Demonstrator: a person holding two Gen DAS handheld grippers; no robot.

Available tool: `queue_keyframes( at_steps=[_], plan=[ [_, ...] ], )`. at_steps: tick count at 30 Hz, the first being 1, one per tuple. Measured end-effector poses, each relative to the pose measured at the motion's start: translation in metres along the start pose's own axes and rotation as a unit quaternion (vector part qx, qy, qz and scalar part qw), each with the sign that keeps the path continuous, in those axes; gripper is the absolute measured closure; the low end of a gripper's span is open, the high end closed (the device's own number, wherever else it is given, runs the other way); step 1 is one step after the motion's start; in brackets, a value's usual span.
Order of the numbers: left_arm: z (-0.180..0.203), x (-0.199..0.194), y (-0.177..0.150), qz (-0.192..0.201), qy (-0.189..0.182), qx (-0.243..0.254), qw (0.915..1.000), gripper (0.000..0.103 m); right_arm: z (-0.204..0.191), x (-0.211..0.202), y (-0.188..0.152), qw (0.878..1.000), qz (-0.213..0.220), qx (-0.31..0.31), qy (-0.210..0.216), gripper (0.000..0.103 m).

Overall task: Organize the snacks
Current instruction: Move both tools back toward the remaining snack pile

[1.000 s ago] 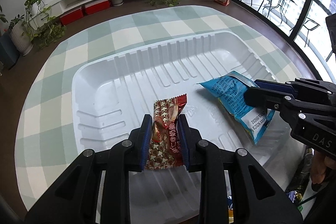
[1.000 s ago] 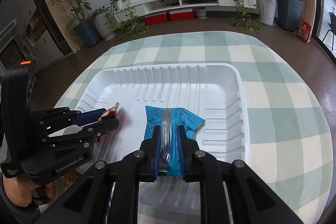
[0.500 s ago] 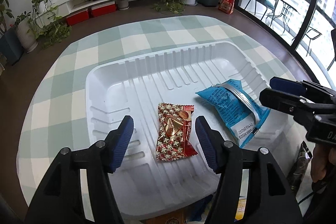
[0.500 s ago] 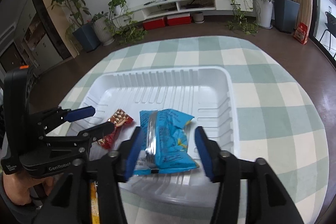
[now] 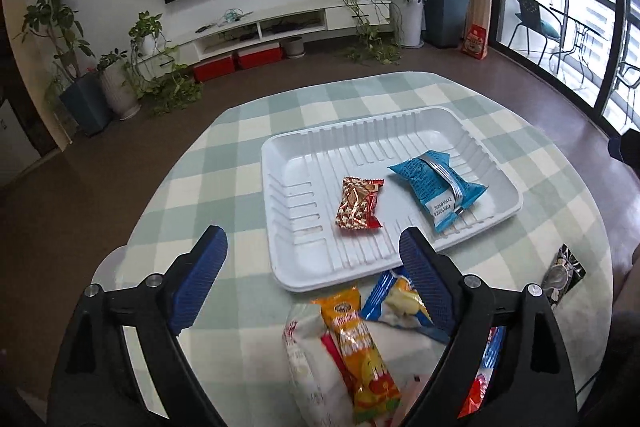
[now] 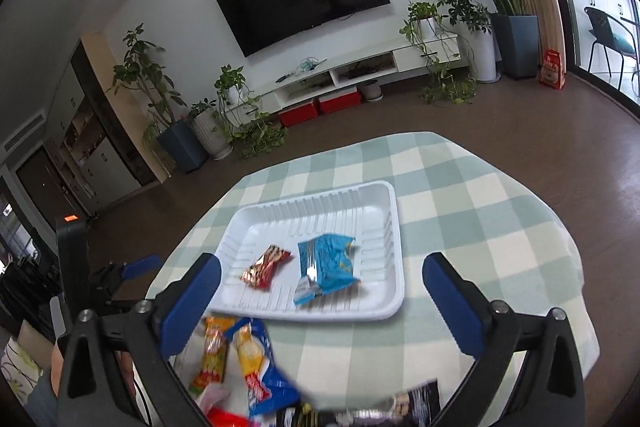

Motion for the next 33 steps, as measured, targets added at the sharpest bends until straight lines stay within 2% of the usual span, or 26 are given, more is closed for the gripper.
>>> queue_keyframes(
  at_steps=[3, 6, 8, 13, 18, 21, 23, 26, 29, 33],
  plan=[
    [0.005, -0.026, -0.019, 0.002, 0.007, -0.008, 0.9999, 0.013, -0.002, -0.015, -0.02, 1.0, -0.024, -0.003, 0.007, 0.0],
    [0.007, -0.044, -0.039, -0.005, 0.006, -0.021, 0.9998, 0.013, 0.003, -0.02, -0.041, 0.998, -0.062, 0.012, -0.008, 0.0],
    [0.008, -0.054, -0.054, -0.012, 0.006, -0.027, 0.9996, 0.013, 0.01, -0.024, -0.055, 0.996, -0.082, 0.036, -0.014, 0.001],
    [-0.001, -0.076, -0.109, -0.033, 0.004, -0.058, 0.9978, 0.013, 0.027, -0.042, -0.092, 0.988, -0.116, 0.103, 0.009, 0.005],
    [-0.008, -0.081, -0.172, -0.067, -0.038, -0.098, 0.9922, 0.013, 0.04, -0.055, -0.135, 0.973, -0.143, 0.175, 0.041, 0.005],
    [-0.001, -0.079, -0.195, -0.084, -0.058, -0.095, 0.9902, 0.013, 0.038, -0.063, -0.158, 0.965, -0.141, 0.213, 0.055, 0.006],
    [0.005, -0.079, -0.201, -0.086, -0.071, -0.087, 0.99, 0.013, 0.025, -0.066, -0.167, 0.968, -0.142, 0.198, 0.058, 0.006],
    [0.012, -0.082, -0.195, -0.073, -0.092, -0.081, 0.9898, 0.013, 0.009, -0.066, -0.181, 0.962, -0.153, 0.209, 0.081, 0.006],
    [0.014, -0.081, -0.181, -0.063, -0.108, -0.08, 0.989, 0.014, -0.014, -0.062, -0.19, 0.956, -0.19, 0.186, 0.122, 0.005],
    [0.005, -0.066, -0.157, -0.064, -0.104, -0.088, 0.9885, 0.014, -0.029, -0.063, -0.188, 0.966, -0.185, 0.14, 0.111, 0.018]
  ],
)
Point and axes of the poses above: each gripper's, at about its wrist camera, not at the fingertips, and x roughly the way its jaws point, z to its right, y to its top, the point moved 2 cm from there along x, roughly the way its jaws point, and after that the axes turned 5 degrees about x, right-handed, at the moved point
